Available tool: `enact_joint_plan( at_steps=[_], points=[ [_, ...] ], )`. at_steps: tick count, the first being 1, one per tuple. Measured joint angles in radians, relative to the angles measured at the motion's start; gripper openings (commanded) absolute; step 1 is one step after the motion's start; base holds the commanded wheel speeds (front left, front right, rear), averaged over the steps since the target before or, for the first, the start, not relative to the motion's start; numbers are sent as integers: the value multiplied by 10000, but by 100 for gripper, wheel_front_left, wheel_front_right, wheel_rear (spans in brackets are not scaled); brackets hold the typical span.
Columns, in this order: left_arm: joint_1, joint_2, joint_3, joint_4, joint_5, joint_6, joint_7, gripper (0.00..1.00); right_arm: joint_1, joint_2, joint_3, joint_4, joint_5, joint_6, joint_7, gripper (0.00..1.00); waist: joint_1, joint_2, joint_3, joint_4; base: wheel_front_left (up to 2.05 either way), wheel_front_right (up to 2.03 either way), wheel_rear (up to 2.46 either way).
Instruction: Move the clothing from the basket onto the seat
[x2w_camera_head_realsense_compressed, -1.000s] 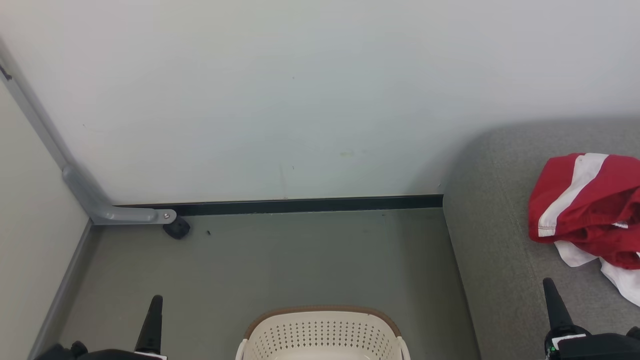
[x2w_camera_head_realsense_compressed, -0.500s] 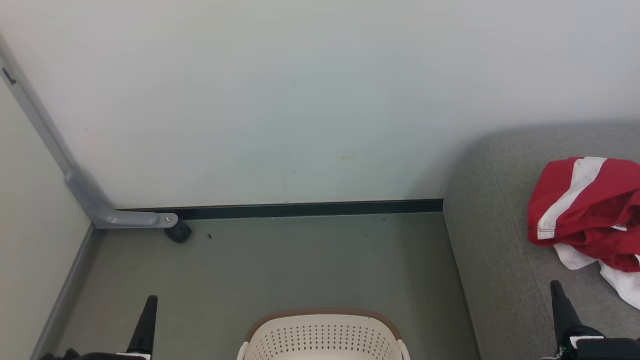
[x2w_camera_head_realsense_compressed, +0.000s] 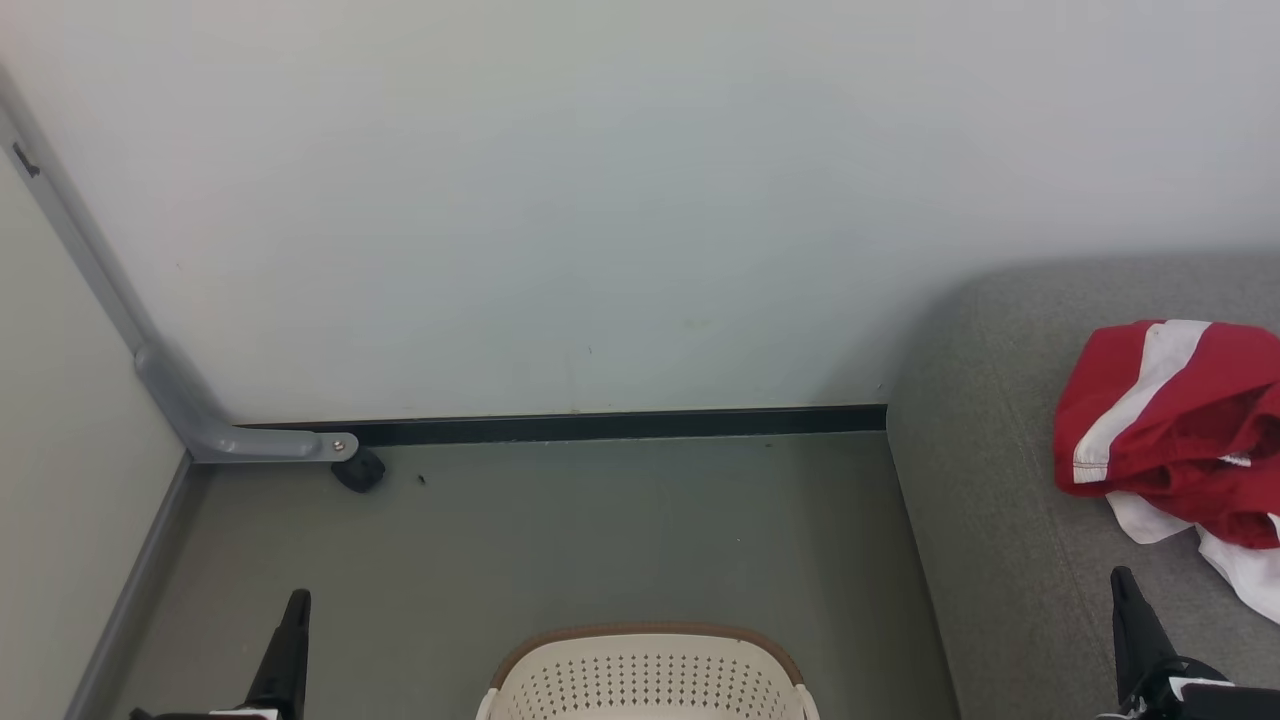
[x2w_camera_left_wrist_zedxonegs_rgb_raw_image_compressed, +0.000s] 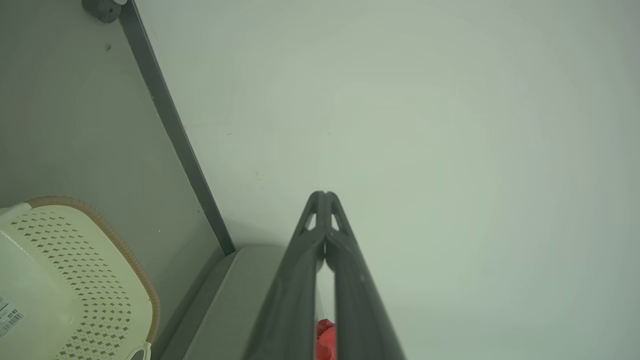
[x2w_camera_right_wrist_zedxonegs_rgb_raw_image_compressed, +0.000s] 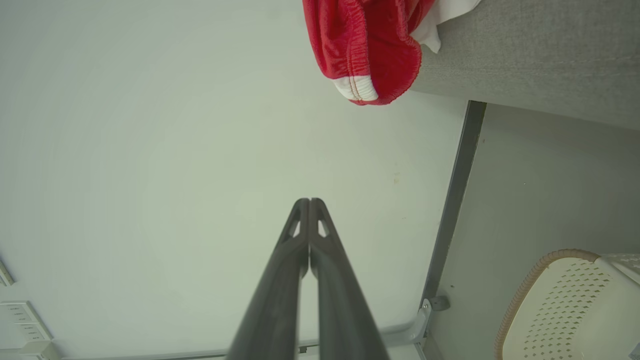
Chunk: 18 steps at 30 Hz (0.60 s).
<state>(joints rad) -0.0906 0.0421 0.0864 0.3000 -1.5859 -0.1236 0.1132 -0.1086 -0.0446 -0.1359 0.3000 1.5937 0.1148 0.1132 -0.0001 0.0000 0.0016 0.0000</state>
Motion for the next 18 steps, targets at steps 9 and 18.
enact_joint_plan(
  at_steps=[9, 18],
  points=[
    [0, -19, 2, 6, -130, 0, 0, 0, 5, 4, -6, 0, 0, 2, 0, 0, 0, 1, 0, 0, 0, 0, 0],
    [0, -25, 2, 6, -138, 0, 0, 0, 6, 4, -6, 0, 2, 10, 0, 0, 0, 1, 1, 1, 0, 0, 0]
  ],
)
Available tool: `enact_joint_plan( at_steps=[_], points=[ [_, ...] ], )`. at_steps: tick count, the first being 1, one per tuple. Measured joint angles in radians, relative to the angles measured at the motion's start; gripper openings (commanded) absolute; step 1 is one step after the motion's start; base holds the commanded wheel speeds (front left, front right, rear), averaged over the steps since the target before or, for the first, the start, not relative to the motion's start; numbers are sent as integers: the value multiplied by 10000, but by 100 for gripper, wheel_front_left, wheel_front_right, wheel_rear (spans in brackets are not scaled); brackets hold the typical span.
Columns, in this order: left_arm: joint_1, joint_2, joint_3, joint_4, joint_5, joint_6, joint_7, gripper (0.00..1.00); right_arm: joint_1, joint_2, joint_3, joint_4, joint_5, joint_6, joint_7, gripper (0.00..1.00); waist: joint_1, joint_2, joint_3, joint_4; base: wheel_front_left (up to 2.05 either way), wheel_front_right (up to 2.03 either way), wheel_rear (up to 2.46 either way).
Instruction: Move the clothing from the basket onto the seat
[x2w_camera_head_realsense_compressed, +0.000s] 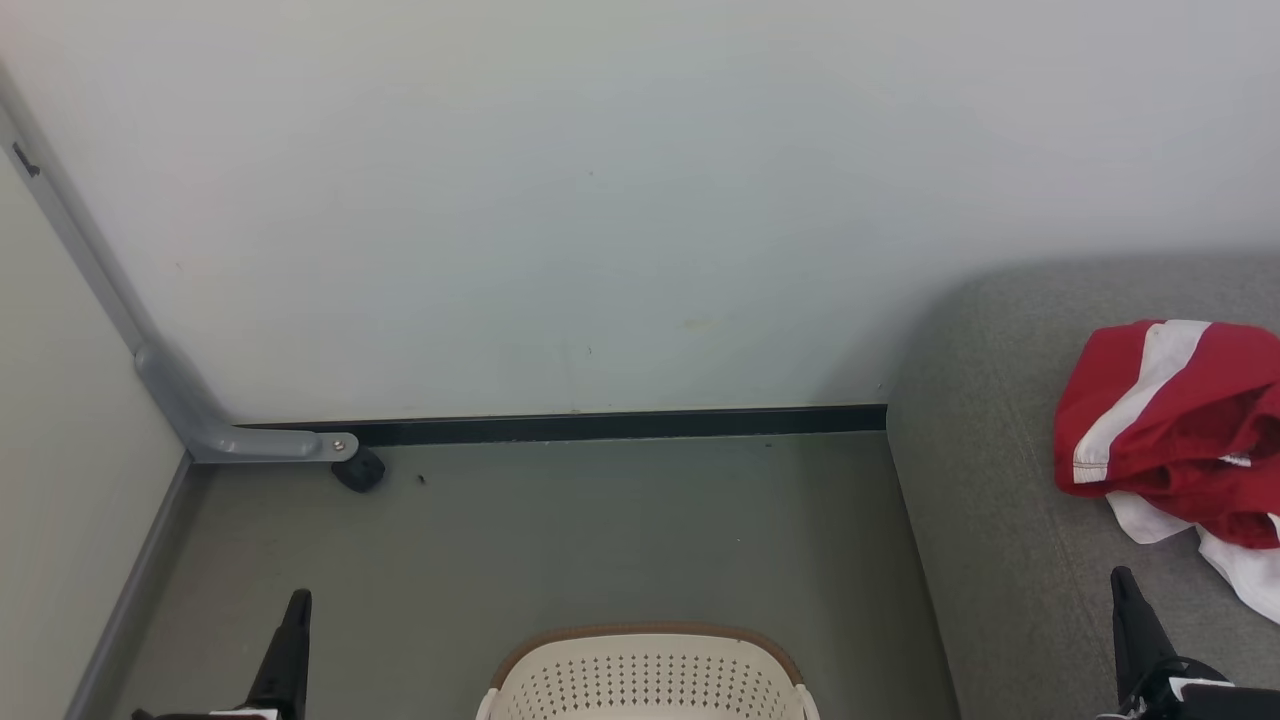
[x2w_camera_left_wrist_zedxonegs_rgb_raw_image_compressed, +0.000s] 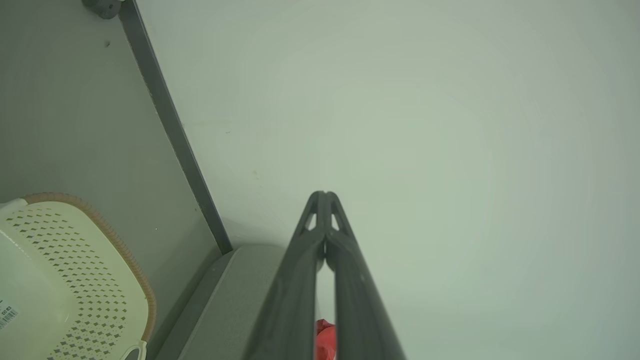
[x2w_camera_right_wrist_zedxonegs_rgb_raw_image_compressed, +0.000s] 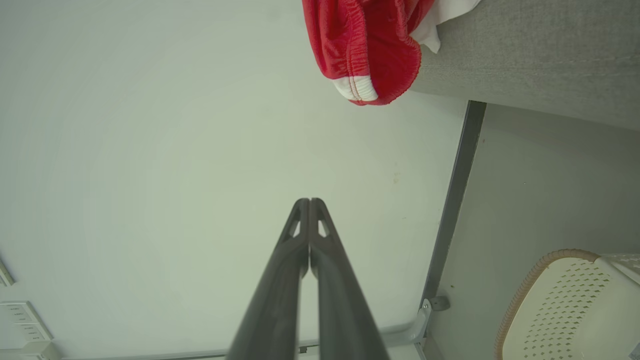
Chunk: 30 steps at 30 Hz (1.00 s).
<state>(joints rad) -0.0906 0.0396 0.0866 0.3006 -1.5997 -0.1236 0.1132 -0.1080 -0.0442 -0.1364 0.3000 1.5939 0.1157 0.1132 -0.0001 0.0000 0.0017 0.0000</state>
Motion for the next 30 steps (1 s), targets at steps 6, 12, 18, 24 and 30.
enact_joint_plan(
  at_steps=[6, 12, 18, 24, 30],
  points=[
    [0, 0, 0, 0, -10, 0, 0, 0, 1, 2, 0, 0, 0, 2, 0, 0, 0, 0, 0, 0, 0, 0, 0],
    [0, -2, -2, 0, -10, 0, 0, 0, 1, 2, 0, 0, 0, 2, 0, 0, 0, 0, 1, 0, 0, 0, 0],
    [0, -2, -2, 0, -10, 0, 0, 0, 2, 2, 0, 0, 0, 2, 0, 0, 0, 0, 1, 0, 0, 0, 0],
    [0, -2, -2, 0, -10, 0, 0, 0, 2, 2, 0, 0, 2, 2, 0, 0, 1, 0, 1, 0, 0, 0, 0],
    [0, -2, -2, 0, -10, 0, 0, 0, 2, 4, 0, 0, 2, 2, 0, 0, 1, 0, 1, 0, 0, 0, 0]
  ],
)
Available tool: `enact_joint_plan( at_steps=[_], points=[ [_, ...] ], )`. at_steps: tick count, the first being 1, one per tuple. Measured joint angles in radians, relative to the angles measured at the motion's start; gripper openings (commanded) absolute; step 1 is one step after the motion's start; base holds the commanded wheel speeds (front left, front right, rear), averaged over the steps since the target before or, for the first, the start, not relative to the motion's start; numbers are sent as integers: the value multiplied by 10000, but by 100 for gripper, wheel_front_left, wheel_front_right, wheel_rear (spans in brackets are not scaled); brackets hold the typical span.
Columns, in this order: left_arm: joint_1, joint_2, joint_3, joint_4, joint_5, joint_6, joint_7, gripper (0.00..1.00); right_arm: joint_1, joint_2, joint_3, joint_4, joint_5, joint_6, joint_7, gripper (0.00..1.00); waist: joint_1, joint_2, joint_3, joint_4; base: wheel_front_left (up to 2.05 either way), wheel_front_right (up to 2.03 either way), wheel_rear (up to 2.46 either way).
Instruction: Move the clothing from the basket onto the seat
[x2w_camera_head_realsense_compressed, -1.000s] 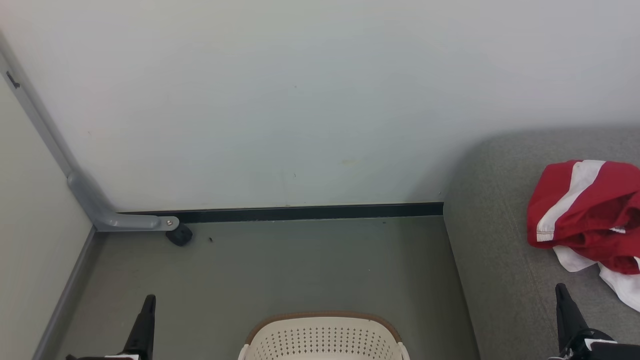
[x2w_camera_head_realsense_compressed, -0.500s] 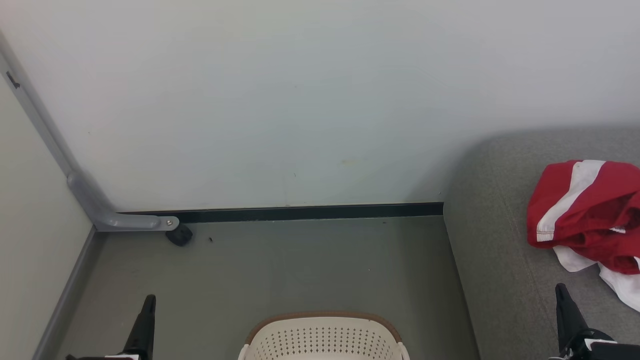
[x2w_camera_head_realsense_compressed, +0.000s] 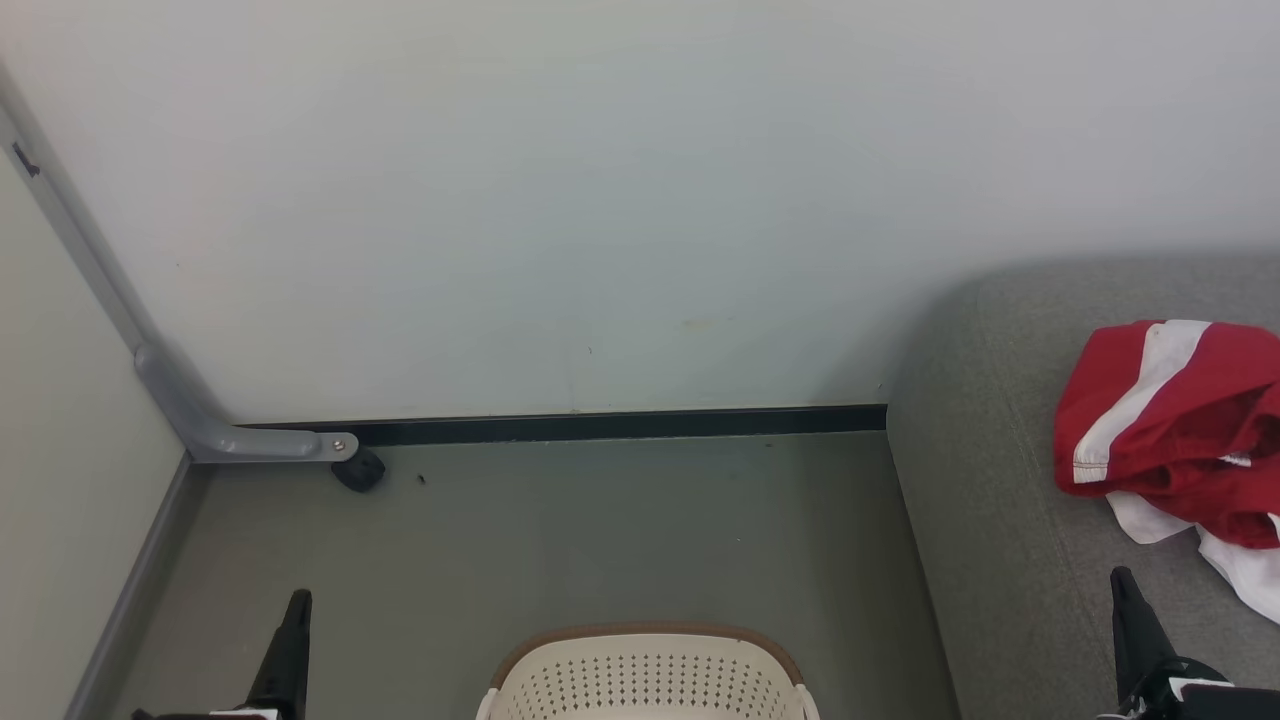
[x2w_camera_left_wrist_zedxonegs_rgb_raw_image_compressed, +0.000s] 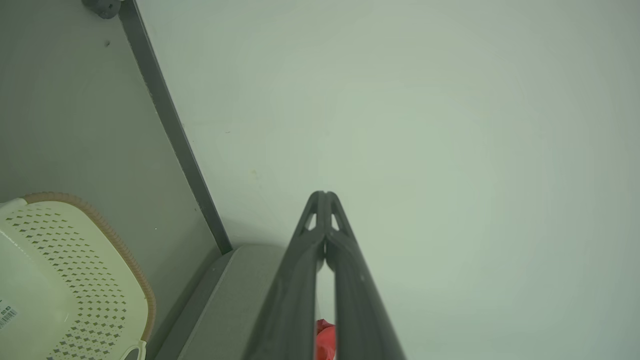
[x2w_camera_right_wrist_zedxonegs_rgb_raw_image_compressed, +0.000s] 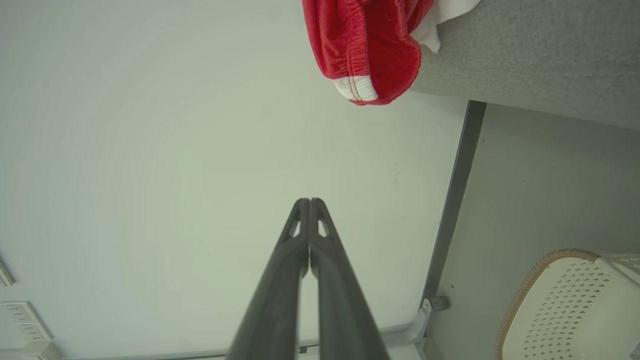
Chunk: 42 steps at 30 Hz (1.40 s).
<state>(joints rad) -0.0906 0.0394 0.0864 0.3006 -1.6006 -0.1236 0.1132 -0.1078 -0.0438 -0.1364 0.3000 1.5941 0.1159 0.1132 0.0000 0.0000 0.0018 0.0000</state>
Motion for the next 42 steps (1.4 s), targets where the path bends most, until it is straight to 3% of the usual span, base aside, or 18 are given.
enact_joint_plan(
  at_steps=[42],
  points=[
    [0, -2, 0, -4, -2, 0, 0, 0, 3, 0, 0, -2, 0, 0, 0, 0, 2, 0, 1, 0, 0, 0, 0]
  ],
)
